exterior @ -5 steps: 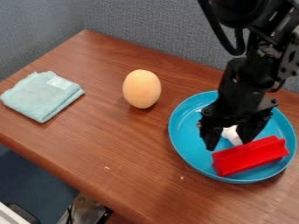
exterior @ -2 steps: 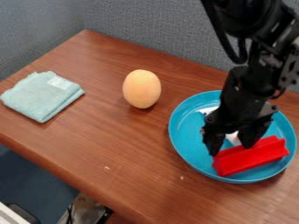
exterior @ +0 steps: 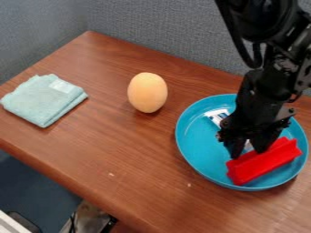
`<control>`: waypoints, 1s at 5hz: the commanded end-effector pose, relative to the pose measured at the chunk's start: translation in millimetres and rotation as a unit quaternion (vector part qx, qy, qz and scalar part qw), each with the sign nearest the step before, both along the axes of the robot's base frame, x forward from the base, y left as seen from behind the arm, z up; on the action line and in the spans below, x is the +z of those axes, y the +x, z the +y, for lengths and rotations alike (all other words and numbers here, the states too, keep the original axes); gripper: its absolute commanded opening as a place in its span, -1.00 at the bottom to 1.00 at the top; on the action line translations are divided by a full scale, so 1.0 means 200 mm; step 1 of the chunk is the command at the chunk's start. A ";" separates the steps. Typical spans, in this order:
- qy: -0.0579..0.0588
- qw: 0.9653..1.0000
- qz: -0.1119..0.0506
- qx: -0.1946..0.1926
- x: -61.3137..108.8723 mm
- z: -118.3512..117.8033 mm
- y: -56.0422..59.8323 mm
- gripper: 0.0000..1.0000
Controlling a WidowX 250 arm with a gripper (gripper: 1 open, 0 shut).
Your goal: Move the toothpaste from the blue plate to the cloth on the left side of the table
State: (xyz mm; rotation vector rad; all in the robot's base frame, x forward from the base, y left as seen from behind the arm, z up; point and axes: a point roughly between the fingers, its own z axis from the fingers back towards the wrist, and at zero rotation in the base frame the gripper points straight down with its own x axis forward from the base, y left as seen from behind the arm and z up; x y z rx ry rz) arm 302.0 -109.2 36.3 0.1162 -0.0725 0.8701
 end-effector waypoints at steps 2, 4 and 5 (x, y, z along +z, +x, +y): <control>0.001 1.000 0.004 0.002 0.02 0.03 0.00 -1.00; -0.006 1.000 0.000 0.004 0.09 0.06 -0.01 -1.00; -0.017 1.000 -0.003 0.010 0.18 0.09 -0.01 -1.00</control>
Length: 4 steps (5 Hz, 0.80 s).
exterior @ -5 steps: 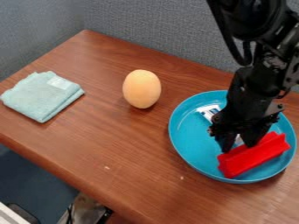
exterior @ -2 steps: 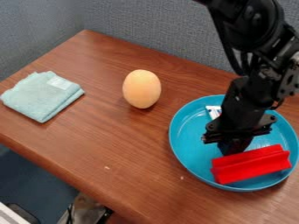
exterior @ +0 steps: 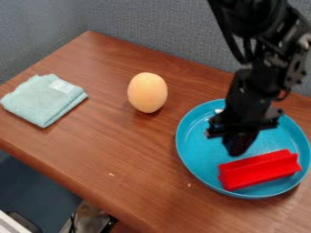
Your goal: Move the toothpaste from the blue plate to the cloth on the left side of the table
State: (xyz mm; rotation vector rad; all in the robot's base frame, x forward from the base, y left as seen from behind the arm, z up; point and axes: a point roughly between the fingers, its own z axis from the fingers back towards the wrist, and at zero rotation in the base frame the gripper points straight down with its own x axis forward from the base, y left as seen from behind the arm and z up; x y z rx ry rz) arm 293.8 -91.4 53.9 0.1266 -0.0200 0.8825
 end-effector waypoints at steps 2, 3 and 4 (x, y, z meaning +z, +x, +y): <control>-0.039 0.997 -0.037 0.049 0.34 0.18 0.04 -1.00; -0.054 0.995 -0.033 0.078 0.43 0.33 0.05 -1.00; -0.060 0.993 -0.033 0.096 0.48 0.48 0.01 -1.00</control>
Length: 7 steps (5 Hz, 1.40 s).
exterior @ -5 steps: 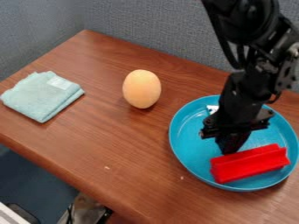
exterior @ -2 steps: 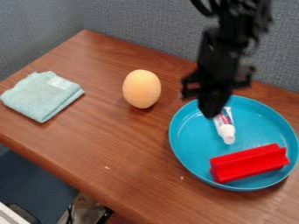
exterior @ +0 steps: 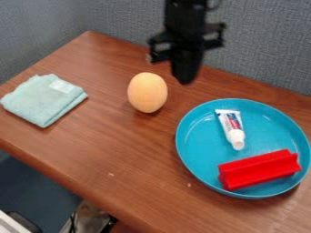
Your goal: Move the toothpaste from the blue plate to the cloth on the left side of the table
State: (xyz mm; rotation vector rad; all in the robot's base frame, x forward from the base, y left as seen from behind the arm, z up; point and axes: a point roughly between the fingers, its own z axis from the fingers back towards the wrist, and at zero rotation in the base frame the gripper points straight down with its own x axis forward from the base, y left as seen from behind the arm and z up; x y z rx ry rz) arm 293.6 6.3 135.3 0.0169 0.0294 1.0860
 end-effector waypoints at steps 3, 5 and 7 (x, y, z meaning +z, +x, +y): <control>0.018 0.998 -0.022 0.060 0.01 0.42 -0.14 -1.00; 0.032 0.997 -0.014 0.074 -0.09 0.49 -0.12 -1.00; 0.042 0.996 -0.012 0.075 -0.14 0.50 -0.08 -1.00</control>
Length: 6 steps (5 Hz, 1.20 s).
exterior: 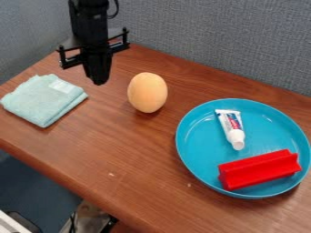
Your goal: Move the toothpaste from the blue plate to the cloth on the left side of the table
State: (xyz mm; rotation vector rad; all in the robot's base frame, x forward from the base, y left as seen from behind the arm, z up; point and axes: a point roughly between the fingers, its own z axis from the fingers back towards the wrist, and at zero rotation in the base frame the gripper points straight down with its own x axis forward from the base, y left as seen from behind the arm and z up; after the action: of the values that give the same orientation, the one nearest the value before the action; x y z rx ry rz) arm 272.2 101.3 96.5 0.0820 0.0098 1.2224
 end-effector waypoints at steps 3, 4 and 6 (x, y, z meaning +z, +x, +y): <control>0.020 1.000 -0.011 0.005 0.00 0.03 0.05 1.00; 0.023 1.000 -0.007 0.004 -0.02 0.02 0.05 1.00; 0.027 1.000 0.002 -0.002 -0.05 -0.01 0.03 1.00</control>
State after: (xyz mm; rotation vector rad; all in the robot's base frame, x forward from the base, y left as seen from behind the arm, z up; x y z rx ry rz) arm 276.7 98.6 79.9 0.1269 0.0050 1.2219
